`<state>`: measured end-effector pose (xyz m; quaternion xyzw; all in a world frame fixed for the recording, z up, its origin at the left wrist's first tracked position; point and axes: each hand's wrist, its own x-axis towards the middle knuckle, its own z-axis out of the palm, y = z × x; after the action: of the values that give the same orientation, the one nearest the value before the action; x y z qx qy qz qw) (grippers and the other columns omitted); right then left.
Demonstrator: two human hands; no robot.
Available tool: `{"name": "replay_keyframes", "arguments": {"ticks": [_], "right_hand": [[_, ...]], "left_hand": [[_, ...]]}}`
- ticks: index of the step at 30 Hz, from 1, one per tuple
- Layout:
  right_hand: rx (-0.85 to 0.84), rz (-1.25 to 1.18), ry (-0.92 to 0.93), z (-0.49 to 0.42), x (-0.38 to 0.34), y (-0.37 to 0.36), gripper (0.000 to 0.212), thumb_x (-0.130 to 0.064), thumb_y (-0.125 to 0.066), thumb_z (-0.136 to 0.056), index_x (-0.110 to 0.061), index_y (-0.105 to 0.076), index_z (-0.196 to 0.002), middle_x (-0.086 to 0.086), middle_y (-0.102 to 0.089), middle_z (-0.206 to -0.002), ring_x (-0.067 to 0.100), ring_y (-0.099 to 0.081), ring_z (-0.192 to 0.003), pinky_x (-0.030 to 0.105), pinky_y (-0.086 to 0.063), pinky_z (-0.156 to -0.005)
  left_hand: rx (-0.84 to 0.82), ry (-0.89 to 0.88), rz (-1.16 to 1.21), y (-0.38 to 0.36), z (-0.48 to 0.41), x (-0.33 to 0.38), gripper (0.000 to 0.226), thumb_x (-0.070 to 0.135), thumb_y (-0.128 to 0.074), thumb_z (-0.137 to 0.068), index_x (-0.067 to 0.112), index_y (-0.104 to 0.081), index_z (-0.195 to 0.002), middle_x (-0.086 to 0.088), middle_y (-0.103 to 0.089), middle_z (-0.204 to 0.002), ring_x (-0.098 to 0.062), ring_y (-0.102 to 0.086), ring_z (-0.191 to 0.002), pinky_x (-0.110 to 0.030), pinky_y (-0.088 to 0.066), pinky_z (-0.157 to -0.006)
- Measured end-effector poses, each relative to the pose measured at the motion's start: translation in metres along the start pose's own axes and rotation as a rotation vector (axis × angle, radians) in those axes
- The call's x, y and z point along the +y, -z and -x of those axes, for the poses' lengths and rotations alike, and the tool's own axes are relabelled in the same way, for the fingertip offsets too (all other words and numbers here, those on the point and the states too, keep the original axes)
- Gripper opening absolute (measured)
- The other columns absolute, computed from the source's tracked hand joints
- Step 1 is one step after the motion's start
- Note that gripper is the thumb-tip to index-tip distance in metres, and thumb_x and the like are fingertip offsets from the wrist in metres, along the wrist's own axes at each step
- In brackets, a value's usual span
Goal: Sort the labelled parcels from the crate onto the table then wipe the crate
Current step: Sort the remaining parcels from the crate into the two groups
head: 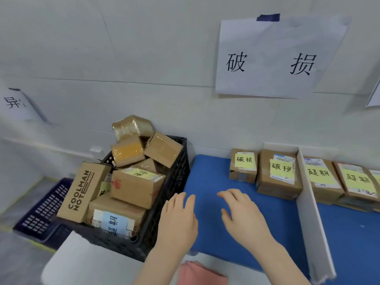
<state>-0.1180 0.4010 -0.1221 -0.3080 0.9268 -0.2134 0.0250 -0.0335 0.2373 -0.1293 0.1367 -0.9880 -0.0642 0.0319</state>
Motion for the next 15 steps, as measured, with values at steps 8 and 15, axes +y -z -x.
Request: {"name": "replay_keyframes", "arguments": {"ticks": [8,15], "right_hand": [[-0.074,-0.183,0.115,-0.024,-0.027,-0.021,0.041,-0.027,-0.046,-0.099,-0.039,-0.040,-0.138,-0.024,-0.039,-0.136,0.001,-0.042,-0.122,0.020,-0.040,-0.096],[-0.112,-0.327,0.185,-0.046,-0.078,-0.052,0.037,-0.025,-0.049,-0.099,-0.038,-0.046,-0.134,-0.026,-0.041,-0.132,-0.004,-0.041,-0.122,0.013,-0.039,-0.092]], "left_hand": [[0.078,0.064,0.095,0.000,0.014,-0.028,0.056,0.027,-0.076,-0.071,0.020,-0.059,-0.124,0.000,-0.063,-0.120,-0.024,-0.063,-0.113,-0.040,-0.057,-0.086],[0.120,0.235,0.302,0.011,0.026,-0.072,0.055,0.029,-0.040,-0.100,0.029,-0.020,-0.150,0.006,-0.019,-0.155,-0.014,-0.020,-0.142,-0.029,-0.026,-0.114]]}}
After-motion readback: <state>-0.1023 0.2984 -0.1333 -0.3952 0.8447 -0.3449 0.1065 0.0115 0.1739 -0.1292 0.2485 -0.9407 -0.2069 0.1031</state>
